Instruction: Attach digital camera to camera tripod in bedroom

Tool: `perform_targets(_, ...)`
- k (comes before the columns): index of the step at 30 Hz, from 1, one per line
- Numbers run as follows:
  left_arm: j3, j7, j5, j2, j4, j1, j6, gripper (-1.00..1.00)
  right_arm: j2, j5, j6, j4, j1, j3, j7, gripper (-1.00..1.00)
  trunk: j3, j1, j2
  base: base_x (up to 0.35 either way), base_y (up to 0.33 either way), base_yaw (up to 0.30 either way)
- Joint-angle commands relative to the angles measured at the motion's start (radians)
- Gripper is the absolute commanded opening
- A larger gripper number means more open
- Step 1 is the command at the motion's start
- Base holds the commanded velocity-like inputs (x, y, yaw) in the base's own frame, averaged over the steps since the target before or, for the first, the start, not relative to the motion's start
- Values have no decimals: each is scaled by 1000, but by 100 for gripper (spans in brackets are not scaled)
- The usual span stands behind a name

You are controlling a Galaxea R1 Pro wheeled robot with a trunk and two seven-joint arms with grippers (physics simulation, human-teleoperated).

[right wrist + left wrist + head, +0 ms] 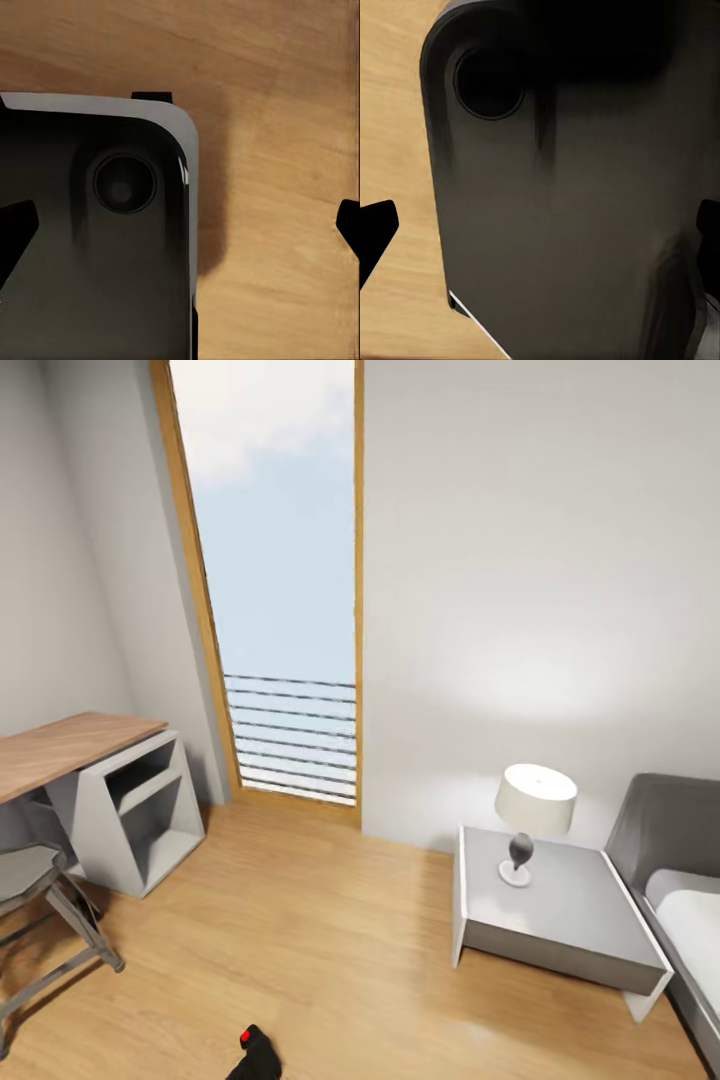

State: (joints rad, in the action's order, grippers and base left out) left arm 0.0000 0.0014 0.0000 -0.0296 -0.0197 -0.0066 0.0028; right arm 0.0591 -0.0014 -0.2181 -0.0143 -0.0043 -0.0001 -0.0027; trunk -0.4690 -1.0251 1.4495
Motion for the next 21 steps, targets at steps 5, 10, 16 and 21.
perform_targets(5, 0, 0, 0, -1, 0, 0, 0, 100, 0, 0, -3, 0, 0, 0, -1, 100, -1, 0, 1, 1, -322, 297)
perform_targets(10, 0, 0, 0, -1, 0, -1, 0, 100, -1, 0, -3, 0, 0, 0, -2, 100, -1, 0, 1, 0, -322, 297)
perform_targets(16, 0, 0, 0, -1, 0, -1, 0, 100, -1, 0, -3, 1, 0, 0, -2, 100, -1, 0, 1, 1, -322, 297)
perform_targets(21, 0, 0, 0, -1, 0, 0, 0, 100, -1, 0, -3, 2, 0, 0, -2, 100, -1, 0, 1, 73, -319, 297)
